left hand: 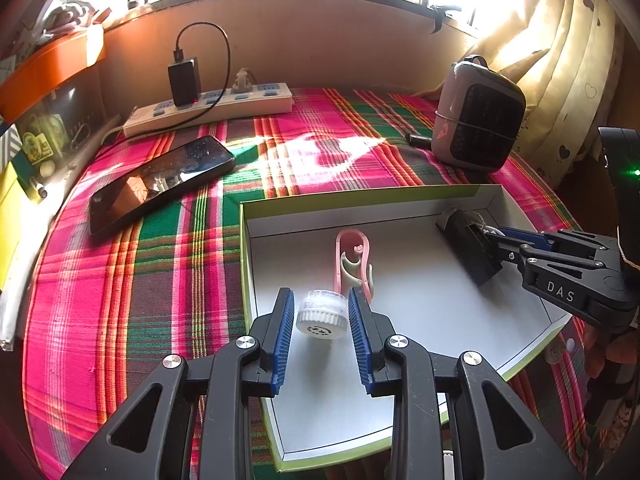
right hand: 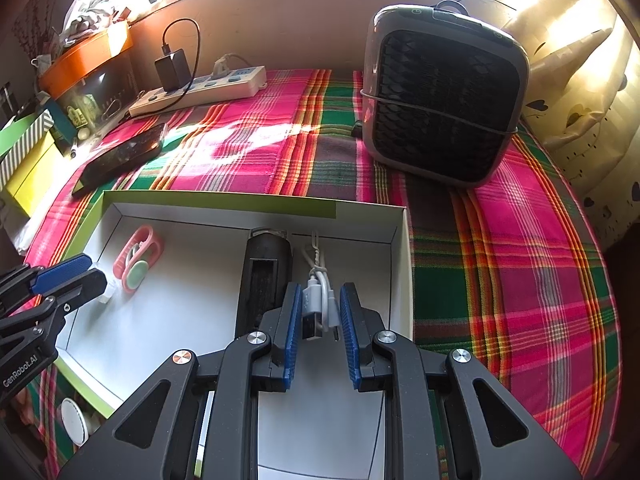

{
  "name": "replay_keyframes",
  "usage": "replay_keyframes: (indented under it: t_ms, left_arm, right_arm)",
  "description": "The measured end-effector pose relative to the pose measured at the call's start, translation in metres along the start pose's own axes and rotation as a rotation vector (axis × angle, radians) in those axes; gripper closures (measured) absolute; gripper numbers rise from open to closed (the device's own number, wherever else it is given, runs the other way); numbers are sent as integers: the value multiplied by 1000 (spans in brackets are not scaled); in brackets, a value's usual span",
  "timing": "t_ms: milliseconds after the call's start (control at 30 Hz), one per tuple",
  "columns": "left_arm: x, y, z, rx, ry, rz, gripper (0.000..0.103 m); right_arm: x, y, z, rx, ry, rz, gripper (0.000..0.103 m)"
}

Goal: Organize objects
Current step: 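Open both tools to drop the jar and cable into the box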

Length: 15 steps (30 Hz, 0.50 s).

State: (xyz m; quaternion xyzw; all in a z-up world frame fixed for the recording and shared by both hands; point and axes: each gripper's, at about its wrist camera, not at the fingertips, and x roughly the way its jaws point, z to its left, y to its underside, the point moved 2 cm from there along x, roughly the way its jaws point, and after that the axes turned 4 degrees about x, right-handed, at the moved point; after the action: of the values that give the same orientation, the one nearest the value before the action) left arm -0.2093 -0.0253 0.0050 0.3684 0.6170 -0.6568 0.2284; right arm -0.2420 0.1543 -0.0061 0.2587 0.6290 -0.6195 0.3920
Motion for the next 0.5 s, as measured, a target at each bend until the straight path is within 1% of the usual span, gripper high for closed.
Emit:
replay_keyframes:
  t_ms: [500]
  left_arm:
    - [0,1,0,-3,8,3,75]
  right_arm:
    - [-6,0,-2,1,-3,-16,82]
